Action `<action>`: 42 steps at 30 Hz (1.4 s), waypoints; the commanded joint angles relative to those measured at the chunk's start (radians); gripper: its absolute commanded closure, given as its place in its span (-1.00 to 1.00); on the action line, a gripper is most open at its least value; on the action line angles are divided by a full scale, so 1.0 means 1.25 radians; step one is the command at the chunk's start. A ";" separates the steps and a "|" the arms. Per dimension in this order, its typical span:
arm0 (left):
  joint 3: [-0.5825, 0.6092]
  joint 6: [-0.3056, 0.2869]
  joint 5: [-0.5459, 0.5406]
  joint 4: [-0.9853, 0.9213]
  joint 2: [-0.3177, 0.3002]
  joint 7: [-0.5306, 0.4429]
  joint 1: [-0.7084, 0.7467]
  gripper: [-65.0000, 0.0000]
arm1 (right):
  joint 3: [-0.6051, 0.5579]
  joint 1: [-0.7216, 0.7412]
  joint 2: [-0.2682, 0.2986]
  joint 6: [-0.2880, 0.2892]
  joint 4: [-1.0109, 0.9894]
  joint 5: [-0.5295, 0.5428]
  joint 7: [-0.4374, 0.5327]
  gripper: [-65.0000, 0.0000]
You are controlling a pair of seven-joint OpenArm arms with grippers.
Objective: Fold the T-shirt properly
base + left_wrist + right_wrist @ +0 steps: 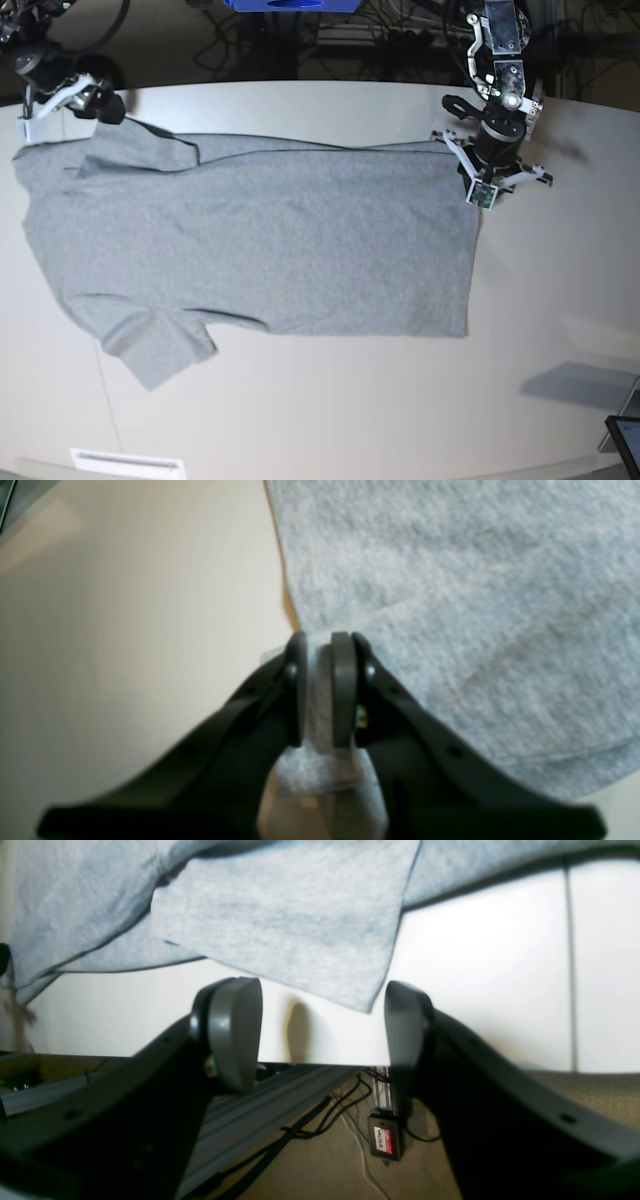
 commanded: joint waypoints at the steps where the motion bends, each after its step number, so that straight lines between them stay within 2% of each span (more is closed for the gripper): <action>1: -0.006 0.010 -0.001 0.014 -0.007 -0.015 -0.002 0.71 | 0.004 -0.003 0.004 0.001 -0.001 0.001 -0.006 -0.14; 11: -0.006 0.010 -0.001 0.014 -0.007 -0.015 -0.003 0.71 | -0.001 0.006 0.005 0.001 -0.047 0.001 -0.007 -0.12; 13: -0.006 0.010 -0.001 0.014 -0.007 -0.015 -0.003 0.71 | -0.002 0.005 0.005 0.001 -0.049 0.001 -0.007 -0.04; 15: -0.006 0.010 -0.001 0.014 -0.007 -0.015 -0.003 0.71 | -0.002 0.004 0.005 0.001 -0.049 0.001 -0.007 0.24; 18: -0.006 0.010 -0.001 0.014 -0.007 -0.015 -0.003 0.71 | -0.002 0.004 0.005 0.001 -0.049 -0.002 -0.007 0.85; 19: -0.006 0.010 -0.001 0.014 -0.007 -0.015 -0.003 0.71 | -0.003 0.004 0.005 0.001 -0.049 -0.002 -0.008 1.00; 29: -0.006 0.010 -0.001 0.014 -0.007 -0.015 -0.003 0.71 | -0.004 0.002 0.021 0.001 -0.037 0.001 -0.010 0.99; 38: -0.006 0.010 -0.001 0.014 -0.005 -0.015 -0.003 0.71 | -0.007 0.006 0.037 0.001 0.098 0.002 -0.010 0.99; 42: -0.006 0.010 -0.004 0.015 -0.005 -0.015 -0.003 0.71 | -0.062 0.024 0.070 0.001 0.101 0.002 -0.008 0.99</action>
